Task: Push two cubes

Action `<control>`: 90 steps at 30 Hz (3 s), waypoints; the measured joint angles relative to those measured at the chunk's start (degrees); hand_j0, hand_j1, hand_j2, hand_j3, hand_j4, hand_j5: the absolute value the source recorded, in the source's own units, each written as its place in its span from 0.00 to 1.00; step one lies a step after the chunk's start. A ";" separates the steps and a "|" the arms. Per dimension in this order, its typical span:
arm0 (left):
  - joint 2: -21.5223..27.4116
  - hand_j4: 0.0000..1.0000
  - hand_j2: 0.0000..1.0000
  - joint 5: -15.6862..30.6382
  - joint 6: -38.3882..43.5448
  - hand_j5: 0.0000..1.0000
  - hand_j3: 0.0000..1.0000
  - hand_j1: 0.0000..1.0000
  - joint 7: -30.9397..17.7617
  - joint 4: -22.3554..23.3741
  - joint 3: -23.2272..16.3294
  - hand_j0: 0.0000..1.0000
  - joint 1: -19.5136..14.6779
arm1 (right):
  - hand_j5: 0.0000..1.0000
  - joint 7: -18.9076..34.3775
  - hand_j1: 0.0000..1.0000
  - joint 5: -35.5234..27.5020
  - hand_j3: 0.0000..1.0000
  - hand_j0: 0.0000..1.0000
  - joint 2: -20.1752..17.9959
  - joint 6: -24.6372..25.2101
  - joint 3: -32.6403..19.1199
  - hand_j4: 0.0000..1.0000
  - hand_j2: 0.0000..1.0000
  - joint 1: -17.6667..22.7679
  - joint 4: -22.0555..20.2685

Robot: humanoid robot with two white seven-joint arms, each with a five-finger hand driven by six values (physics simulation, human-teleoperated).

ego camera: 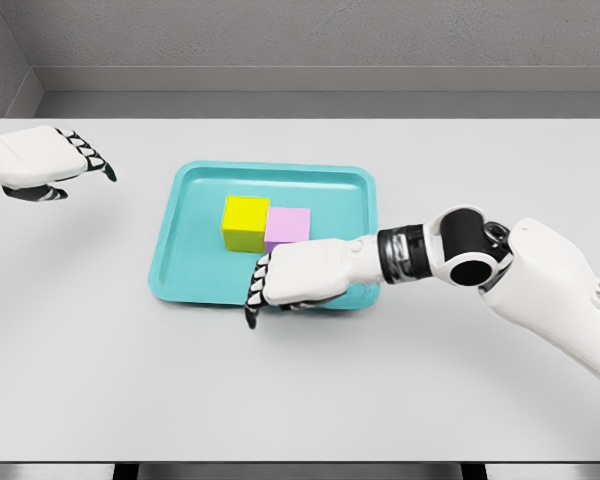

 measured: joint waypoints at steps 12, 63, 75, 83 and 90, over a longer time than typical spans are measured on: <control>0.00 0.74 0.74 0.25 0.00 0.74 0.74 0.74 0.01 0.02 0.00 0.74 -0.09 | 0.60 0.00 0.60 1.03 0.60 0.60 0.72 0.00 0.28 0.60 0.60 -0.18 5.16; 0.55 0.74 0.74 0.73 0.00 0.74 0.74 0.74 0.04 0.49 0.87 0.74 -0.09 | 0.60 -0.04 0.60 2.40 0.60 0.60 4.39 0.05 0.21 0.60 0.60 -2.99 15.28; 1.80 0.74 0.74 2.21 0.00 0.74 0.74 0.74 0.03 0.36 0.85 0.74 0.09 | 0.60 -0.36 0.60 2.51 0.60 0.60 -3.44 -0.08 -1.51 0.60 0.60 -2.37 -0.55; 2.11 0.74 0.74 2.39 -0.05 0.74 0.74 0.74 0.00 0.50 2.92 0.74 0.35 | 1.00 -0.02 1.00 -7.13 1.00 1.00 -13.03 -0.06 -16.32 1.00 1.00 5.00 -9.20; 2.23 0.74 0.74 2.47 0.00 0.74 0.74 0.74 0.00 0.52 3.46 0.74 0.35 | 1.00 0.01 1.00 -12.59 1.00 1.00 -19.46 -0.01 -31.15 1.00 1.00 11.42 -5.13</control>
